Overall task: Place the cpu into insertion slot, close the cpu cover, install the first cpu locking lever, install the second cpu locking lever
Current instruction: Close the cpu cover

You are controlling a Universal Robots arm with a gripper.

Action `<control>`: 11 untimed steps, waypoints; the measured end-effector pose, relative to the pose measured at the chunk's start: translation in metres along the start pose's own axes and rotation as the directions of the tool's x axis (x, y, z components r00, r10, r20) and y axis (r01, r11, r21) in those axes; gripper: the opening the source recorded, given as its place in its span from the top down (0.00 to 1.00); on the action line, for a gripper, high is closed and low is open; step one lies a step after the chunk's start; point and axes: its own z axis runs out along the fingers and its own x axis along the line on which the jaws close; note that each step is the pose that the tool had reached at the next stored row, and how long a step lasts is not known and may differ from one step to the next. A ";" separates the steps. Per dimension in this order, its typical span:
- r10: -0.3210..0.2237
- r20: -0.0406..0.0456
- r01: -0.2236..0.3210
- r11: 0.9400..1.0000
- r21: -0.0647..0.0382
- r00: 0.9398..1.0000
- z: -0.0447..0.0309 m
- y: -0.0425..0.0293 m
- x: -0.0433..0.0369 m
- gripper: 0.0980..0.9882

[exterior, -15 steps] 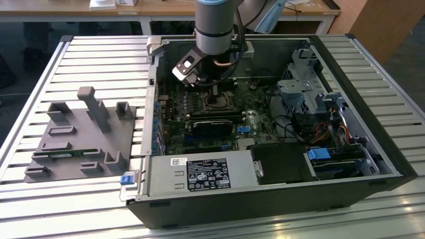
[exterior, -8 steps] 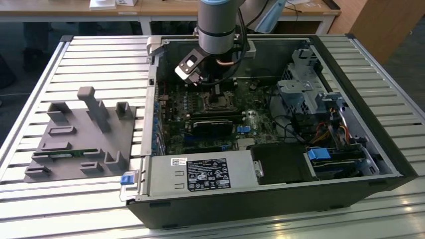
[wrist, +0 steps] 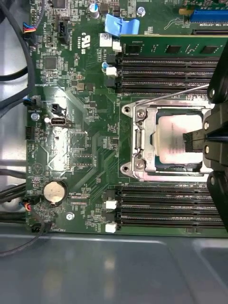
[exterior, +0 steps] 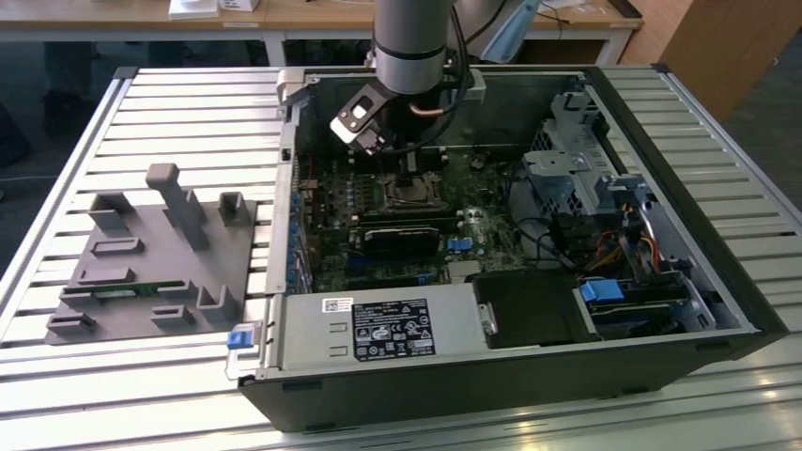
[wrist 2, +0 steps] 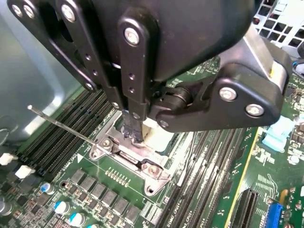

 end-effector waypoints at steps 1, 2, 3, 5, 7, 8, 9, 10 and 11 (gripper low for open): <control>0.000 0.000 0.000 1.000 0.000 1.000 0.0000 0.0001 0.0000 0.99; 0.000 0.000 0.000 1.000 0.000 1.000 0.0000 0.0004 0.0000 0.99; 0.000 0.000 0.000 1.000 0.000 1.000 0.0000 0.0009 0.0000 0.99; 0.000 0.000 0.000 1.000 0.000 1.000 0.0001 0.0024 0.0000 0.99; 0.000 0.000 0.000 1.000 0.000 1.000 0.0001 0.0036 0.0000 0.99; 0.000 0.000 0.000 1.000 0.000 1.000 0.0001 0.0042 0.0000 0.99; 0.000 0.000 0.000 1.000 0.000 1.000 0.0002 0.0047 0.0000 0.99; 0.000 0.000 0.000 1.000 0.000 1.000 0.0002 0.0051 0.0000 0.99; 0.000 0.000 0.000 1.000 0.000 1.000 0.0002 0.0054 0.0000 0.99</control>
